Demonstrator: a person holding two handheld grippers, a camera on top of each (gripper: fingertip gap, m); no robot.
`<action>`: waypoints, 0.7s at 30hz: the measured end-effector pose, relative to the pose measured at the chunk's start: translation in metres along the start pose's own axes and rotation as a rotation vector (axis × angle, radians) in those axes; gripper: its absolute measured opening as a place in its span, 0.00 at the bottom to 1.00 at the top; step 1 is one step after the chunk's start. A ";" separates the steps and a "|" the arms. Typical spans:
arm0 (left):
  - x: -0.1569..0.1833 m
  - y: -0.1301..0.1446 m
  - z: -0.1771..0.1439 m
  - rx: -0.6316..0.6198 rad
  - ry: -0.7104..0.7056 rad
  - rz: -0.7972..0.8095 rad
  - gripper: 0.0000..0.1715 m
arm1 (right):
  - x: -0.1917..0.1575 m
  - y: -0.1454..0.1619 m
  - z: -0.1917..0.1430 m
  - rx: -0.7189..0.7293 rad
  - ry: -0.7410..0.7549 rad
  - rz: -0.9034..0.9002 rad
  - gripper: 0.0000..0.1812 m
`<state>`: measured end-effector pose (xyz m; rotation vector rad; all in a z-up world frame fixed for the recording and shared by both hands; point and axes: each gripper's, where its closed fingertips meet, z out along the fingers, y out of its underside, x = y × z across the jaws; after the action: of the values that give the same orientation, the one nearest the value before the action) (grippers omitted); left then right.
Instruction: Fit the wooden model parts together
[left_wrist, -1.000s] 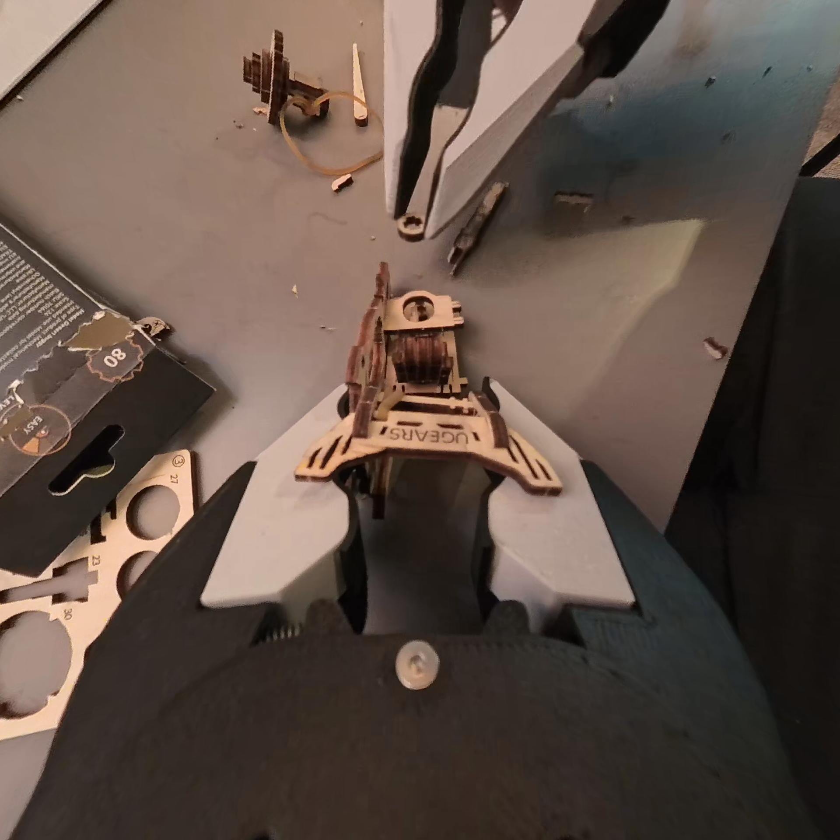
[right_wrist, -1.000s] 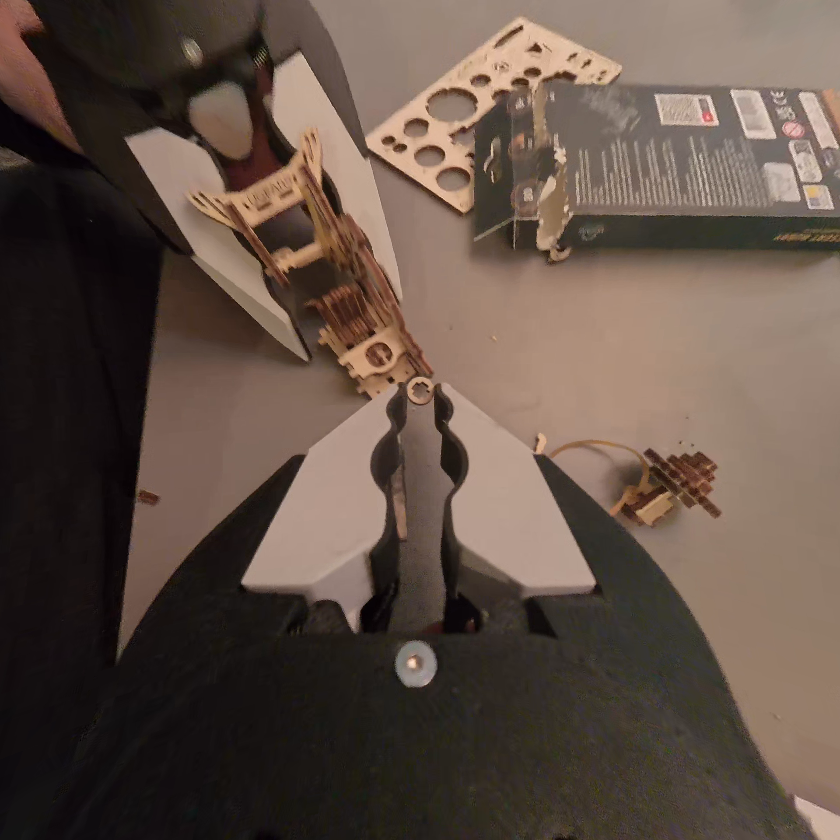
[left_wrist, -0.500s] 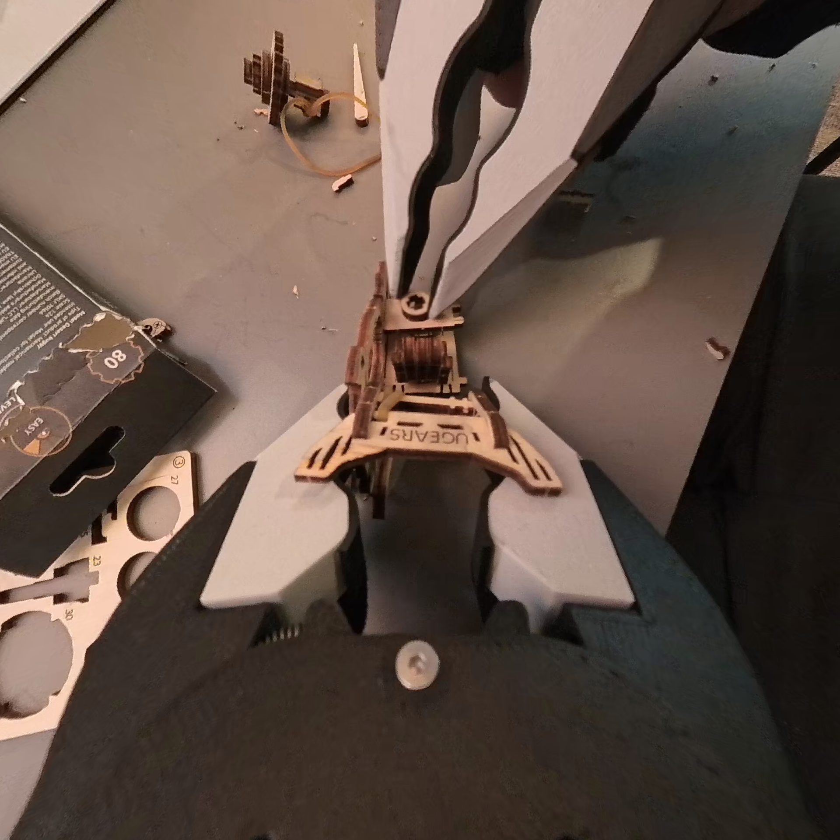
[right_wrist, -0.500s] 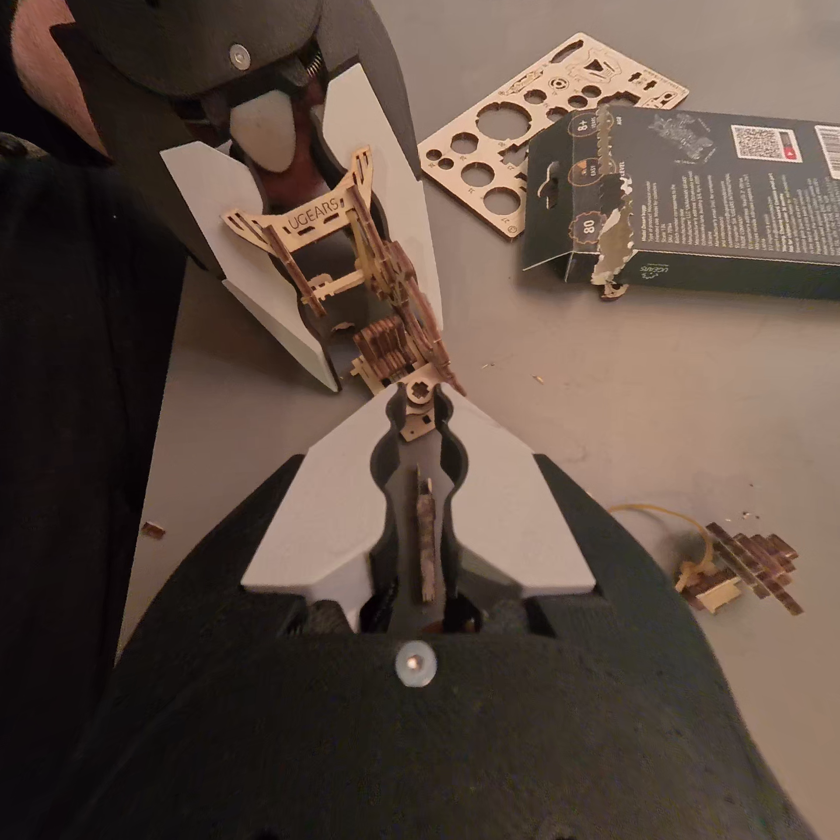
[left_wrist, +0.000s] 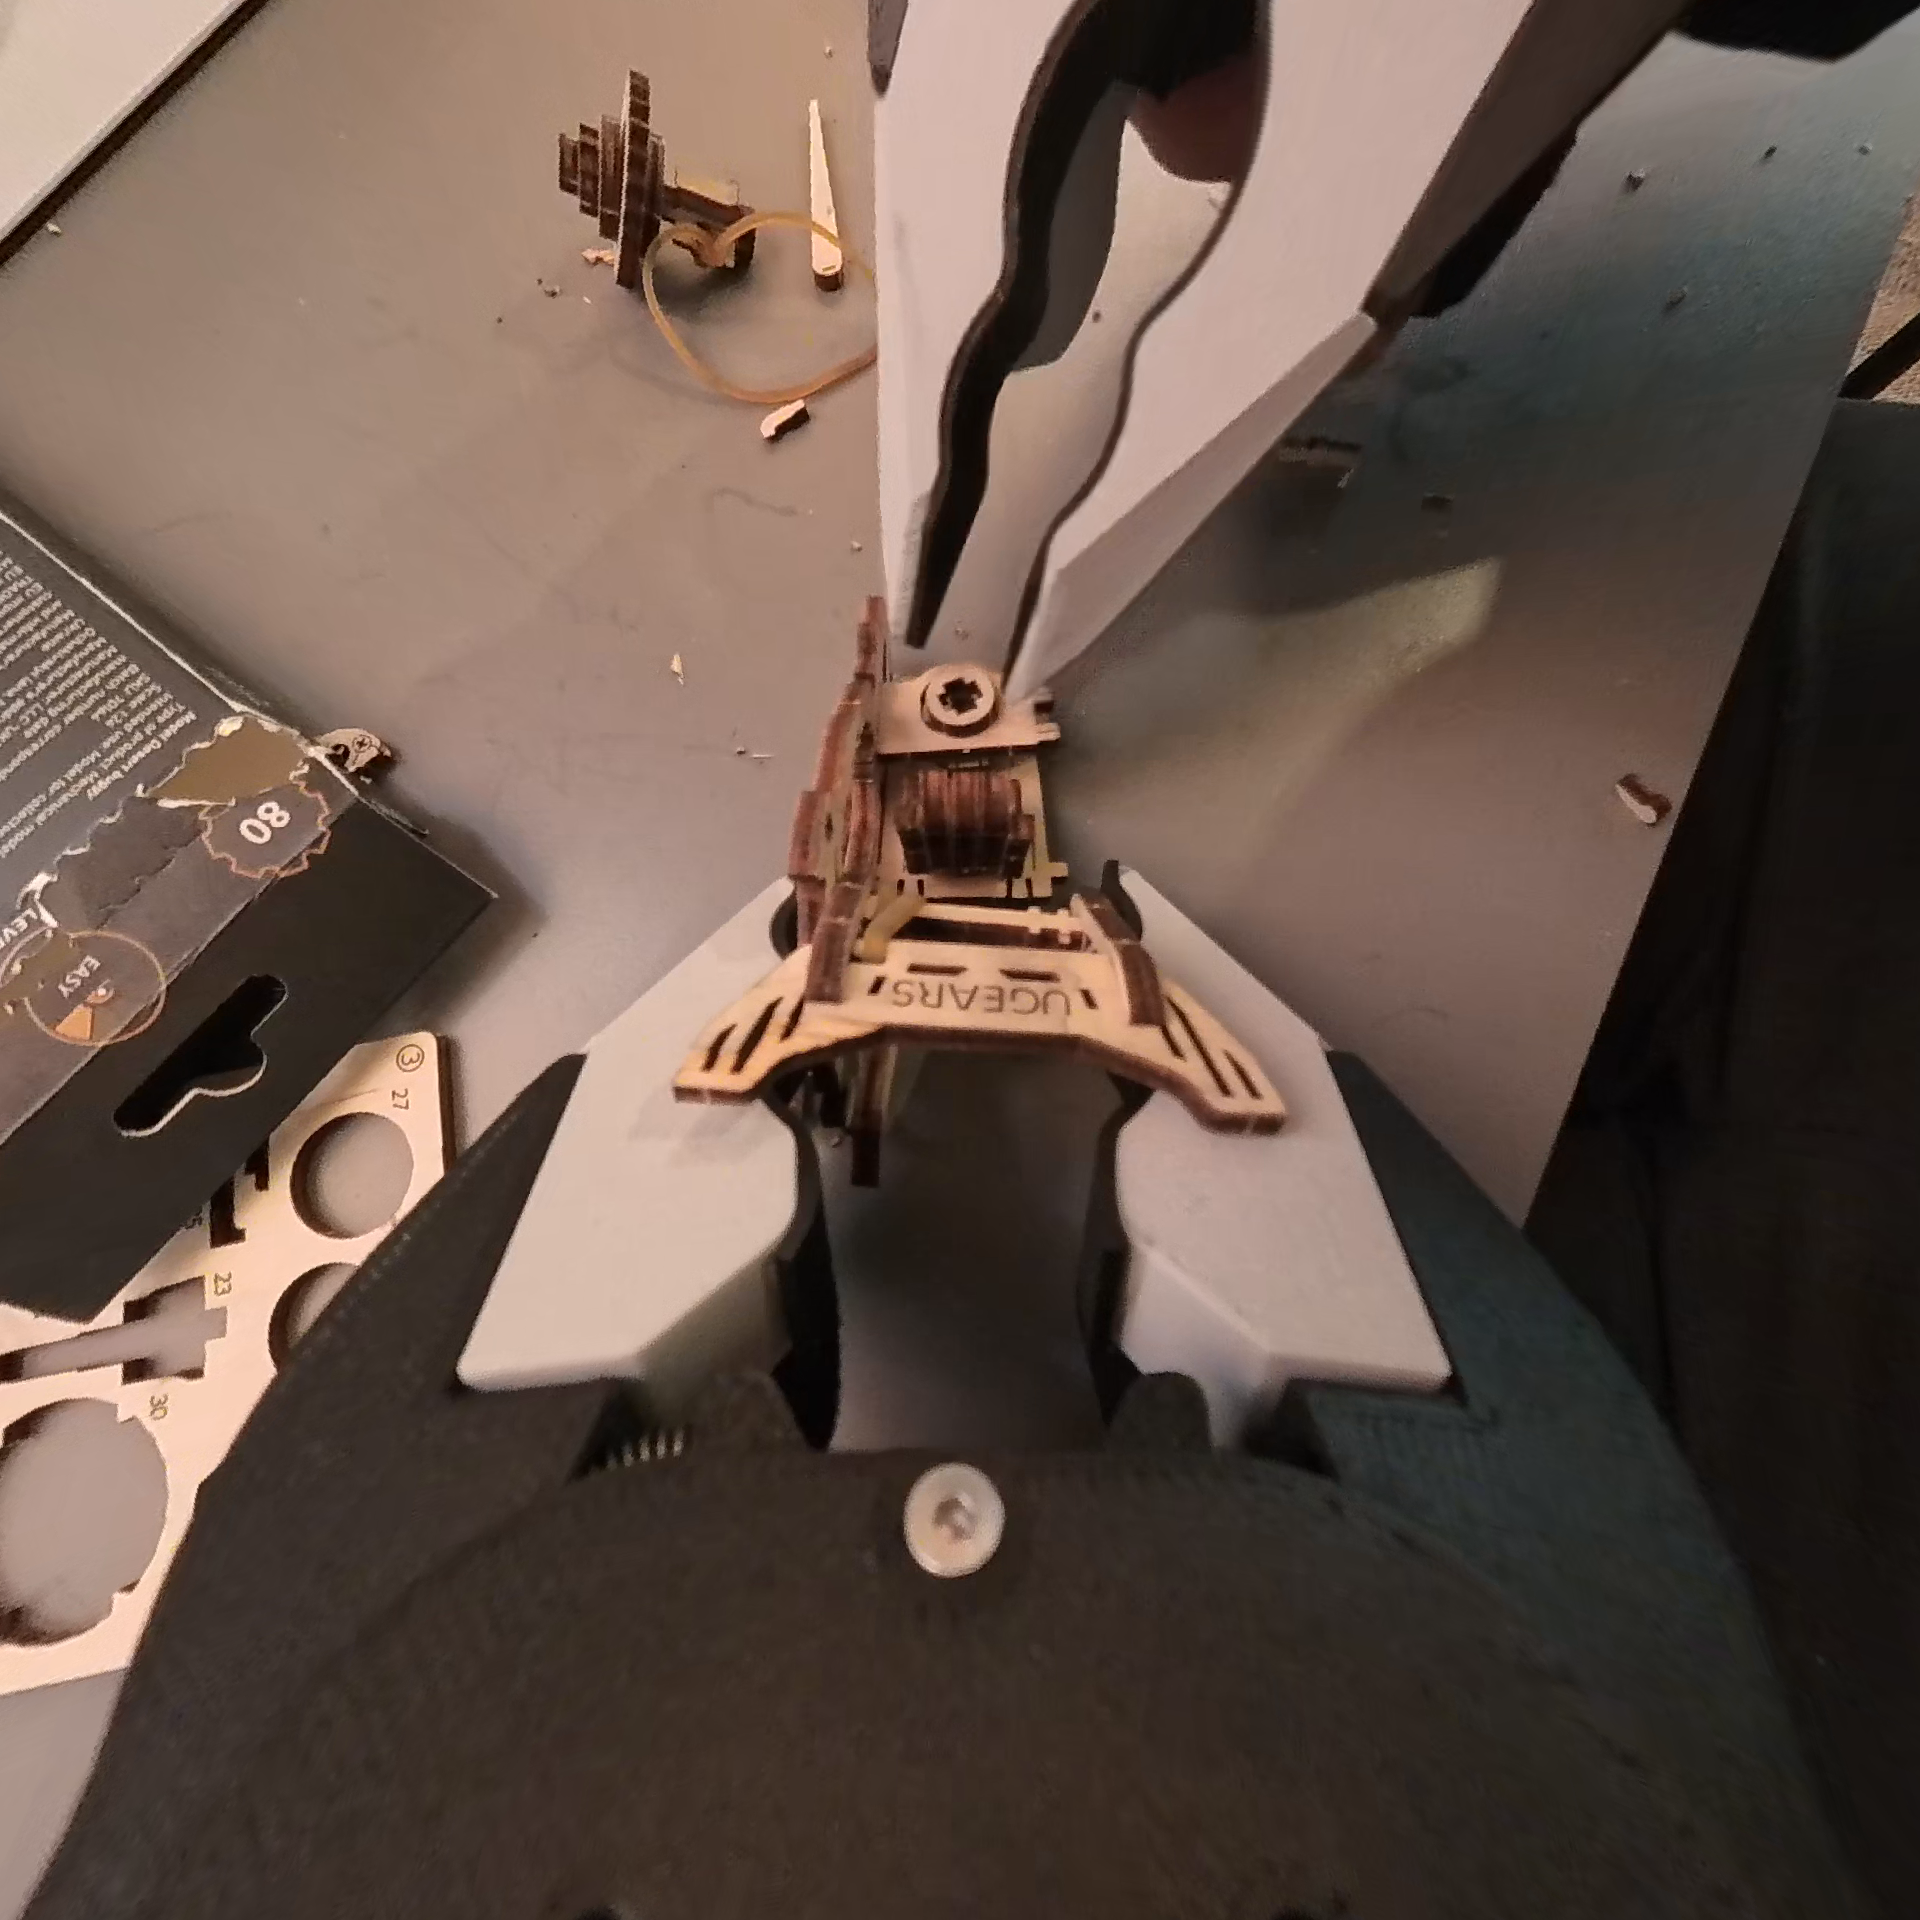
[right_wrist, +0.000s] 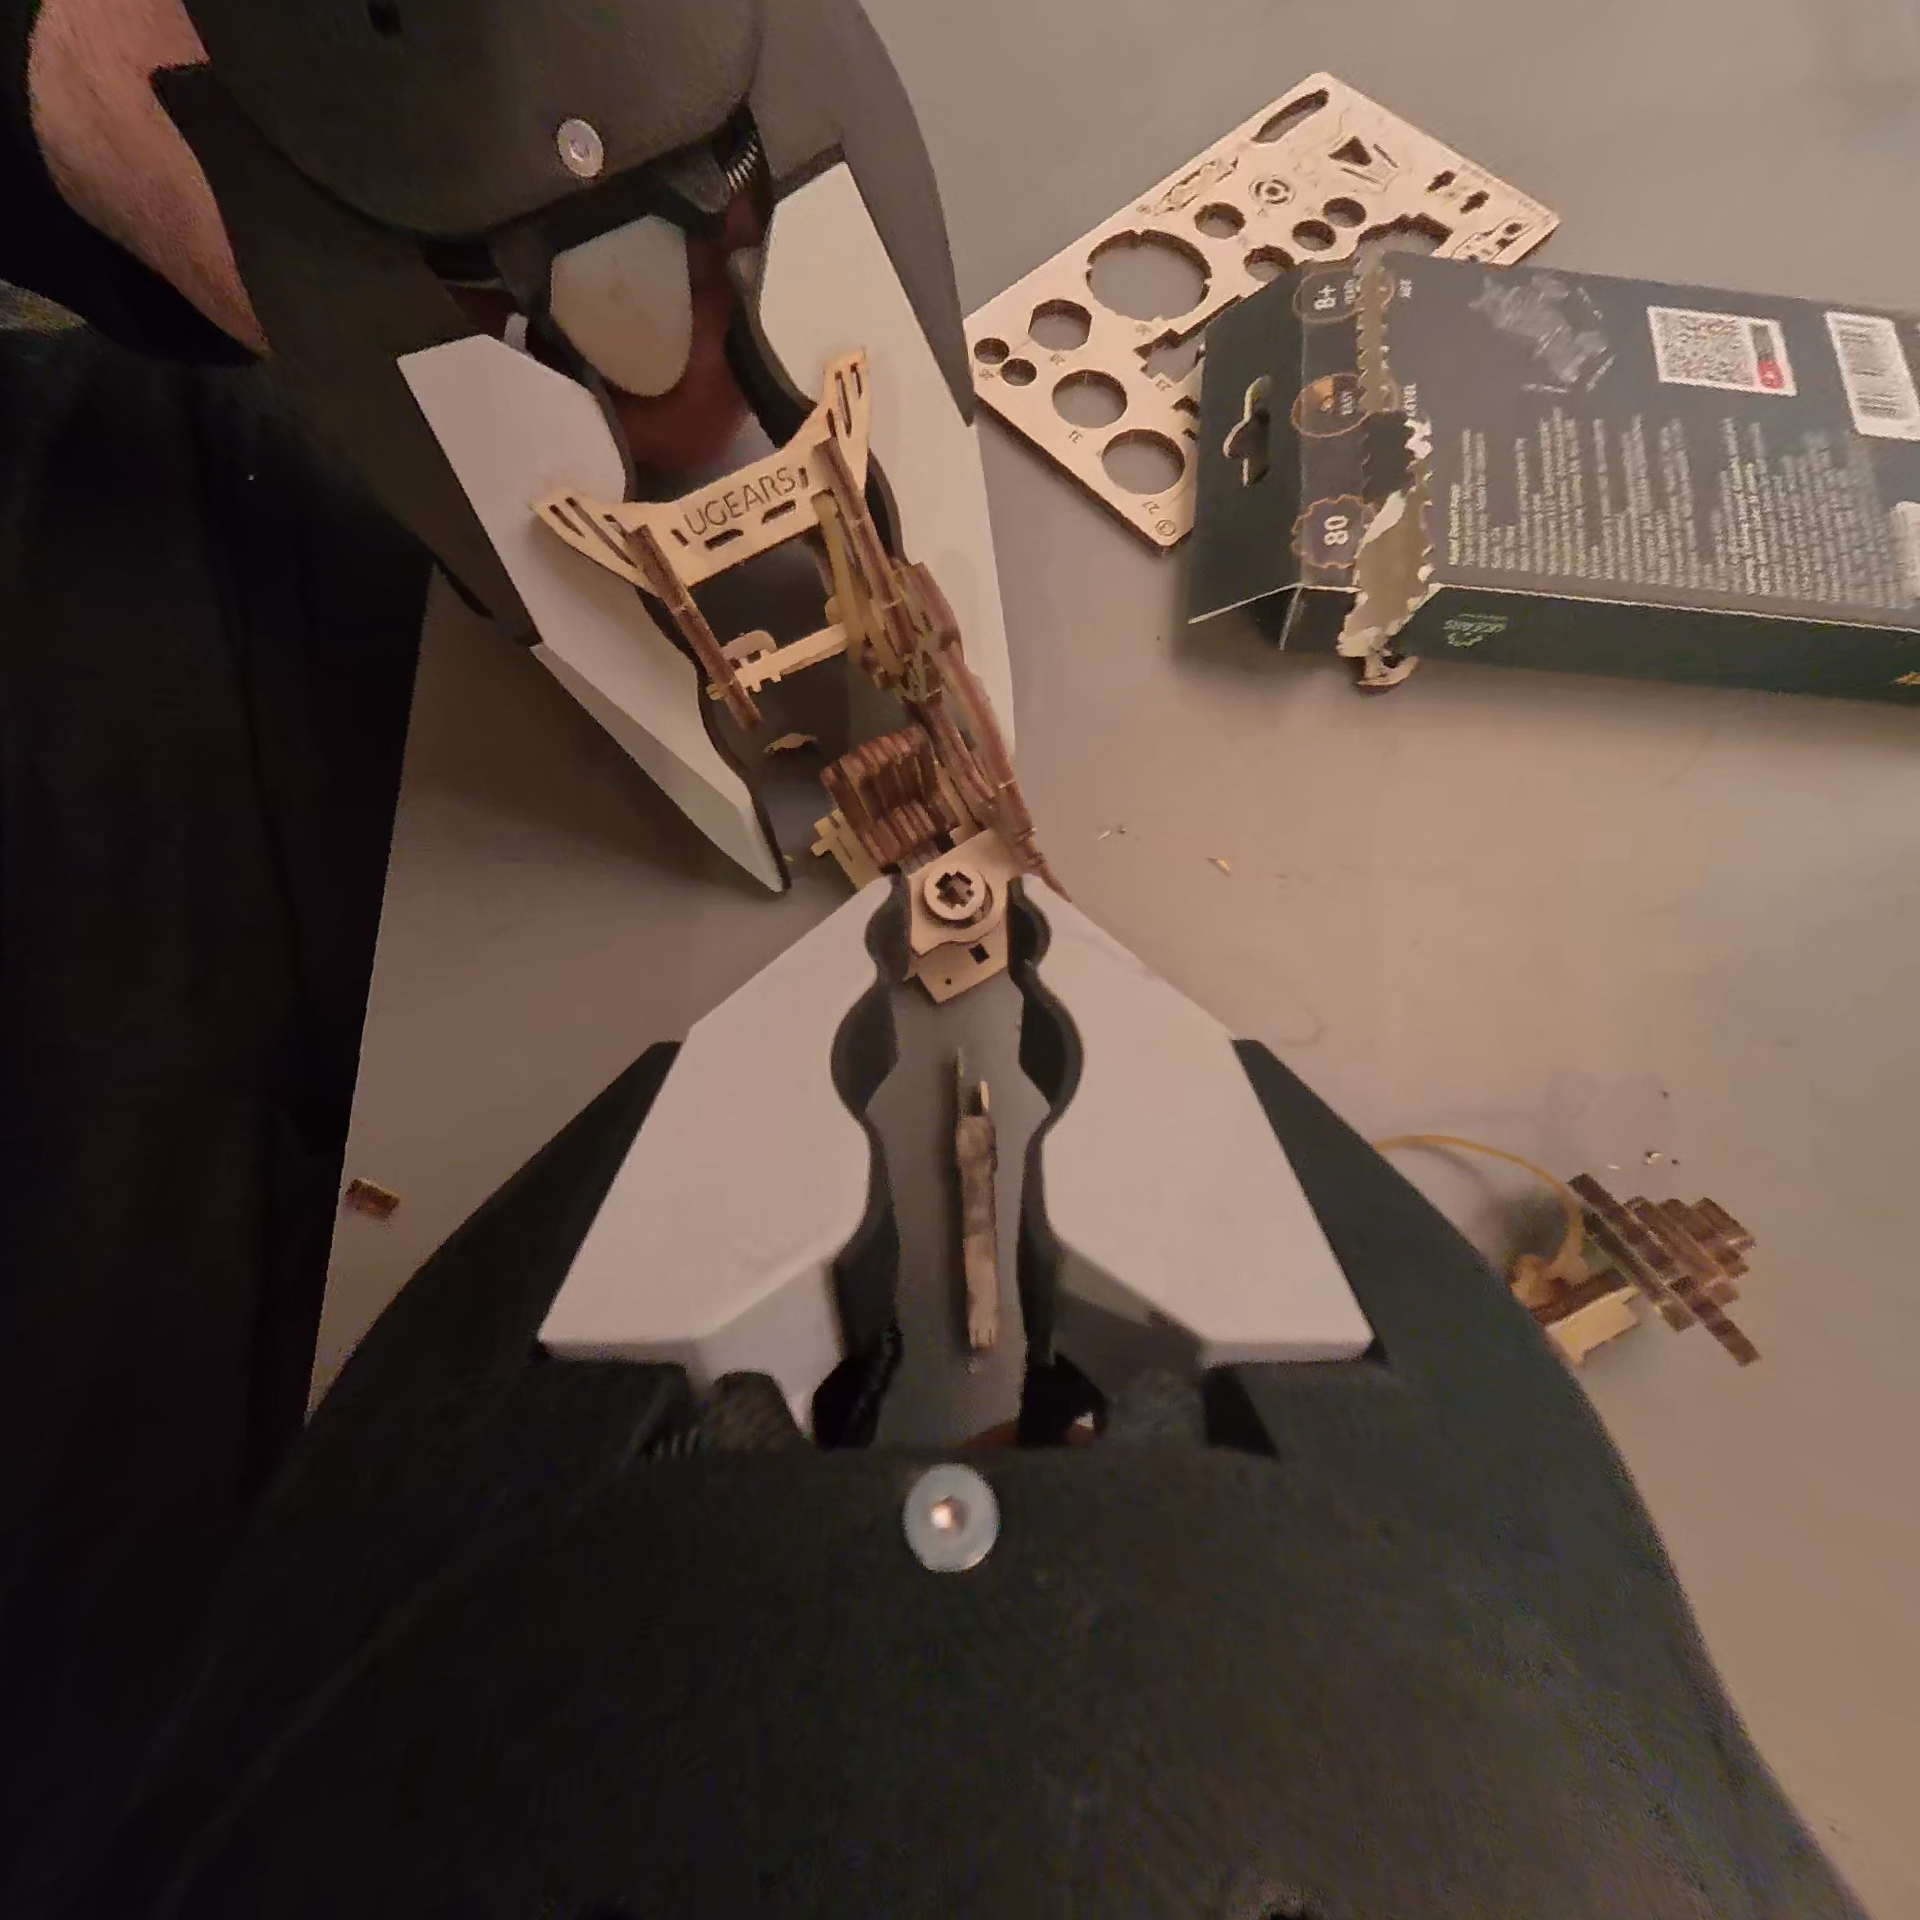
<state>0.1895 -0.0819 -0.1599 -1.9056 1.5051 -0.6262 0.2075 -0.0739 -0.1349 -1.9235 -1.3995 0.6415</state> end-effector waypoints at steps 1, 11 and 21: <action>0.000 0.000 0.000 0.000 0.000 0.000 0.31 | 0.000 0.001 0.000 -0.005 -0.004 0.001 0.07; 0.000 0.000 0.000 0.000 -0.002 0.004 0.31 | -0.002 0.003 0.005 -0.012 -0.057 0.033 0.04; -0.001 0.000 0.000 0.000 -0.006 -0.001 0.31 | -0.003 0.004 0.006 -0.035 0.067 0.247 0.13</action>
<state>0.1891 -0.0812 -0.1598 -1.9067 1.5007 -0.6208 0.2045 -0.0759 -0.1420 -2.1458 -1.1486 0.6641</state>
